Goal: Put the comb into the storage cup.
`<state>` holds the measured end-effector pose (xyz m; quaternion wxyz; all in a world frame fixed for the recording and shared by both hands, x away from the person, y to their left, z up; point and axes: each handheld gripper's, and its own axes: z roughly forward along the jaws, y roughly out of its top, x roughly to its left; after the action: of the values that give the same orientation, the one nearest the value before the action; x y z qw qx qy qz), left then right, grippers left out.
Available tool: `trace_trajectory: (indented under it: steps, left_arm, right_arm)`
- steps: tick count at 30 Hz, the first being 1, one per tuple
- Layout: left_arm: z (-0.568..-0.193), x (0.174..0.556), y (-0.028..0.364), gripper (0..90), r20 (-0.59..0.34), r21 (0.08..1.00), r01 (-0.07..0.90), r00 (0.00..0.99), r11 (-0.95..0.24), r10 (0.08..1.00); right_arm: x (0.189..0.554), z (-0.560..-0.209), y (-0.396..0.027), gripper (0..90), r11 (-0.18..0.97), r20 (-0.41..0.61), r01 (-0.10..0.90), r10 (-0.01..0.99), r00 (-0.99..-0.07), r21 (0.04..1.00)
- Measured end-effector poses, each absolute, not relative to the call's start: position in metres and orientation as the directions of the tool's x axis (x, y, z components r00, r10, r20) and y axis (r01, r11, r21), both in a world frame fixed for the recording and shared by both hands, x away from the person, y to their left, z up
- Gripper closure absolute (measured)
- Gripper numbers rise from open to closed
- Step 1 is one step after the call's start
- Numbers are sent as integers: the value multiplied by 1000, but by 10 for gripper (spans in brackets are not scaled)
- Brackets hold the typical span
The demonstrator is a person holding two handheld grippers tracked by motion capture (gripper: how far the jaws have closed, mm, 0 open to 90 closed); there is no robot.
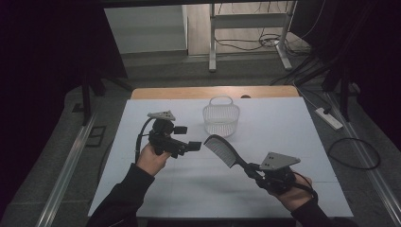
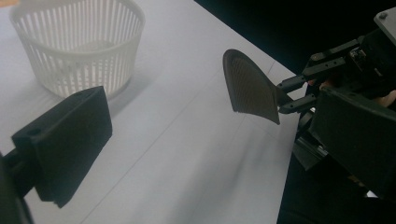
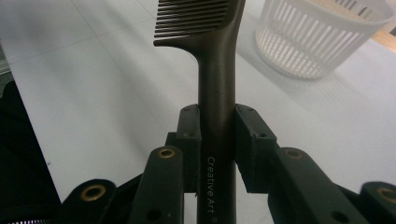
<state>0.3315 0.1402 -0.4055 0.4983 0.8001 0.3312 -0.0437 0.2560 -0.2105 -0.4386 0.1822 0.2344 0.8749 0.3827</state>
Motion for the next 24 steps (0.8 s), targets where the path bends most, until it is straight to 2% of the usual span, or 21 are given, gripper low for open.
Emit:
trace_trajectory:
  steps: [24]
  left_arm:
    - [-415,334,133,0,-495,736,625,759,-260,423]
  right_arm:
    - [246,-441,-190,724,609,-175,184,482,-859,772]
